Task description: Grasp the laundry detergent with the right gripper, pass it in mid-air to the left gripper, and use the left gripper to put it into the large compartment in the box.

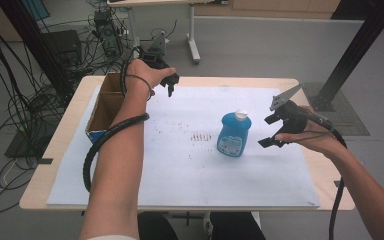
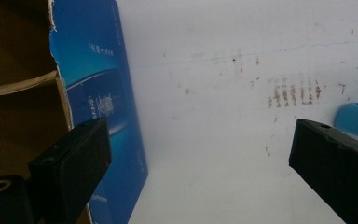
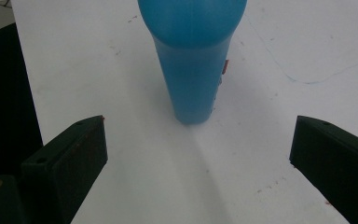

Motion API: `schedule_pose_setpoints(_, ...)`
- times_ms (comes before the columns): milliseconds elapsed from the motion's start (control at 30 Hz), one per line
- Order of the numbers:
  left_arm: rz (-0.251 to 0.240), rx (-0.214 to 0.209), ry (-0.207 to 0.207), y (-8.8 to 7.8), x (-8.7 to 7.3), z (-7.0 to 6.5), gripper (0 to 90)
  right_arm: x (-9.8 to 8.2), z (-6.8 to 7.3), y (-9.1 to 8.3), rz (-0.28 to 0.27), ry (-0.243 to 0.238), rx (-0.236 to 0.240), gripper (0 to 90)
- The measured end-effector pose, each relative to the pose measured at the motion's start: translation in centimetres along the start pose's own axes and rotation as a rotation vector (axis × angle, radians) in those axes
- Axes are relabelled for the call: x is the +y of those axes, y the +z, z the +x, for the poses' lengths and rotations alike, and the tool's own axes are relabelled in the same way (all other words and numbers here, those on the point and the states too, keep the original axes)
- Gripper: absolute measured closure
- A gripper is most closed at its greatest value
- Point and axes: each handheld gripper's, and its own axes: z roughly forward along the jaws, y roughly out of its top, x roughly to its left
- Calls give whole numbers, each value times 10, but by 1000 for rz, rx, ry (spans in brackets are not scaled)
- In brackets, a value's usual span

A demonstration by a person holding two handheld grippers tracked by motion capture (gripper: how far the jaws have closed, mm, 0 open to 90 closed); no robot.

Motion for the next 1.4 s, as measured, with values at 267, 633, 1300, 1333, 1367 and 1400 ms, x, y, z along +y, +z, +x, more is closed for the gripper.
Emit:
schedule_pose_setpoints(267,-2,1,2,-2,-1,0,61,-9,2,18,-37,22,-9,38)
schedule_pose_setpoints(633,0,-3,2,1,-1,1,61,-10,5,37,-76,25,-18,38)
schedule_pose_setpoints(1300,11,0,2,6,1,3,61,-16,5,68,-208,52,-25,28)
schedule_pose_setpoints(1333,11,0,2,6,1,2,60,-17,5,69,-213,52,-23,28)
schedule_pose_setpoints(1367,11,0,2,6,1,2,61,-17,5,69,-213,52,-23,28)
schedule_pose_setpoints(1400,11,0,2,6,1,2,61,-17,6,71,-219,51,-25,28)
